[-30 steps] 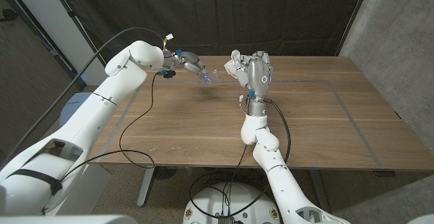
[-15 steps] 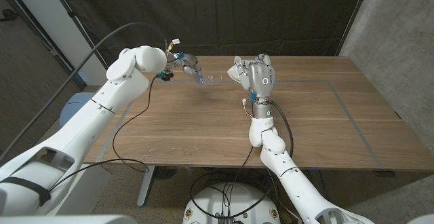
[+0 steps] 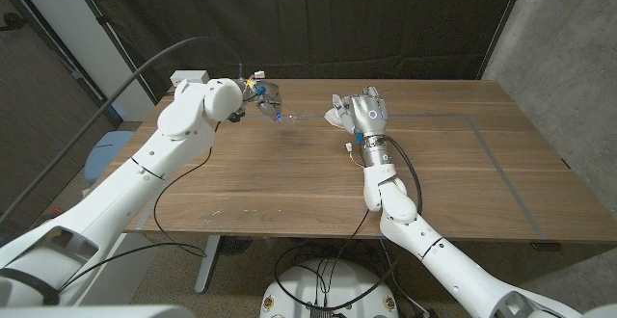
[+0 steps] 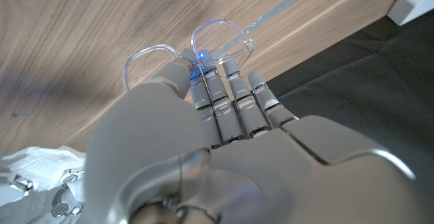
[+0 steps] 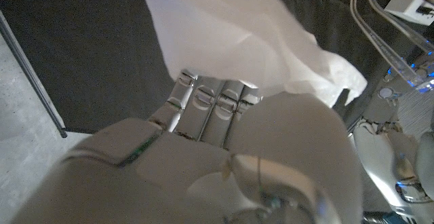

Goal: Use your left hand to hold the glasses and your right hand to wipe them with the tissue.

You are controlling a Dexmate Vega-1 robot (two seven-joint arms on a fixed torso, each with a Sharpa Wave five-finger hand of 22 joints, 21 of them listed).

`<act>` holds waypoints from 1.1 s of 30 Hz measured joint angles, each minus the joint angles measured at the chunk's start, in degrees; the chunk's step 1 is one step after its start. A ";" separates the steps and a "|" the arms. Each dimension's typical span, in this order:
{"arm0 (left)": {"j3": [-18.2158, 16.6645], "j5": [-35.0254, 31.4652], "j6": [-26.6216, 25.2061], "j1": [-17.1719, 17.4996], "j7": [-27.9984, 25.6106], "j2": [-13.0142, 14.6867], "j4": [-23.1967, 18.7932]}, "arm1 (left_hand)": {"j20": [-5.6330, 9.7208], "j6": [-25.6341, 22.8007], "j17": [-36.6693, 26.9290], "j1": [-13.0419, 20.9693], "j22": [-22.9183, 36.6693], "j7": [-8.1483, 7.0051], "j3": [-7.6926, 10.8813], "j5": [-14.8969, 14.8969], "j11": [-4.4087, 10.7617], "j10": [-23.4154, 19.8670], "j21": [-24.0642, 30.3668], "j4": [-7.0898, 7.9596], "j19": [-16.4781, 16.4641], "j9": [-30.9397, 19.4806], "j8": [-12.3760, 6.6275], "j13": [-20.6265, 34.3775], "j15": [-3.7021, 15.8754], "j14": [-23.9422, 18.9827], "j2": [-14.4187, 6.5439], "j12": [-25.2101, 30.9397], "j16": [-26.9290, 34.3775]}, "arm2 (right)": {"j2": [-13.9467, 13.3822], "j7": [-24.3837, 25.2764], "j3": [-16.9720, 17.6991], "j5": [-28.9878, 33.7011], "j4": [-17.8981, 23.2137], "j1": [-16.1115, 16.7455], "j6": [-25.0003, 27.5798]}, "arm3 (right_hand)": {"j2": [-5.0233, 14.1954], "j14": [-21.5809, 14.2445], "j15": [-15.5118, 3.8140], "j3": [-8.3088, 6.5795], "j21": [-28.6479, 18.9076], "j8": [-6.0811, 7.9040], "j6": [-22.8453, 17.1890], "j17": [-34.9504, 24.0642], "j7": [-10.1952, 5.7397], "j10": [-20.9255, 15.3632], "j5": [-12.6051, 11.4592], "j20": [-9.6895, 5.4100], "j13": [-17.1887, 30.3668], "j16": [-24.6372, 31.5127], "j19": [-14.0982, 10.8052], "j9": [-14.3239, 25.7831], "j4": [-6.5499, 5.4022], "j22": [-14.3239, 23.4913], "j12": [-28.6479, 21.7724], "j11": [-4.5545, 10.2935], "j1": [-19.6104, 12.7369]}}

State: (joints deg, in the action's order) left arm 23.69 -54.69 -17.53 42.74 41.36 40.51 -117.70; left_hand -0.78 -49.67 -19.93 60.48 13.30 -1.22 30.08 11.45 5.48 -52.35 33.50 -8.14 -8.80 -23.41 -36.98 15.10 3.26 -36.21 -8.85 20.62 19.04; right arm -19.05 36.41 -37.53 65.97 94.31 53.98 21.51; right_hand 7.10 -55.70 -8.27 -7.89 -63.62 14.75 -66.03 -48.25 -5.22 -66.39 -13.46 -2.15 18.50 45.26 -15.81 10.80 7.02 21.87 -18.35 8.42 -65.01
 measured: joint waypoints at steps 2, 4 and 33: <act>0.11 -1.87 0.37 0.73 -0.78 0.06 -0.24 | 0.29 -0.31 0.00 -0.39 0.00 -0.31 0.00 -0.01 0.47 -0.08 0.21 0.00 -0.29 0.29 0.05 -0.19 0.00 0.00 0.39 -0.04 0.00 | -1.14 -2.45 -0.90 -0.78 1.01 -0.31 1.23 | 0.00 0.00 0.00 0.00 0.00 -0.01 0.00 0.24 0.00 0.00 0.00 0.00 0.00 -0.21 0.00 -0.01 0.00 -0.10 0.21 0.00 0.00; 0.11 -3.60 0.80 0.73 -1.72 0.06 -0.24 | 0.29 -0.35 0.00 -0.45 0.00 -0.35 0.00 -0.01 0.60 0.03 0.21 0.00 -0.29 0.44 0.22 -0.22 0.00 0.00 0.45 -0.04 0.00 | -2.27 -2.45 -1.80 -0.78 2.07 -0.61 1.23 | 0.00 0.00 0.00 0.16 0.00 -0.38 -0.12 0.33 -0.12 0.00 0.00 0.00 0.00 -0.46 0.00 -0.01 0.16 -0.20 0.44 0.00 0.00; -2.75 -11.74 6.98 10.16 -13.44 -1.64 3.22 | 0.84 -2.44 -0.16 -1.12 -0.53 -2.44 -0.18 -1.12 2.73 0.81 0.88 0.19 -0.23 3.17 2.54 -1.53 0.00 0.00 1.15 -1.60 0.00 | -9.74 -25.82 -9.58 -10.69 8.80 -5.54 11.30 | 0.11 0.00 0.00 0.49 -1.33 -1.50 -0.68 2.23 -0.75 0.53 0.01 -0.20 0.27 -3.16 0.62 0.31 0.15 -2.42 1.41 -0.51 0.10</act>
State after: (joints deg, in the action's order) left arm 20.94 -66.43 -10.55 52.90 27.92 38.88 -114.48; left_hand 0.06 -52.11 -20.09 59.36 12.77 -3.66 29.90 10.33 8.21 -51.54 34.38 -7.95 -9.02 -20.24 -34.44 13.57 3.26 -36.20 -7.70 19.02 19.04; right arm -28.79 10.60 -47.11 55.29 103.11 48.44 32.81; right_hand 7.21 -55.70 -8.27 -7.41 -64.95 13.25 -66.72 -46.02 -5.97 -65.86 -13.45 -2.35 18.77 42.10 -15.19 11.10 7.18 19.45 -16.94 7.90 -64.92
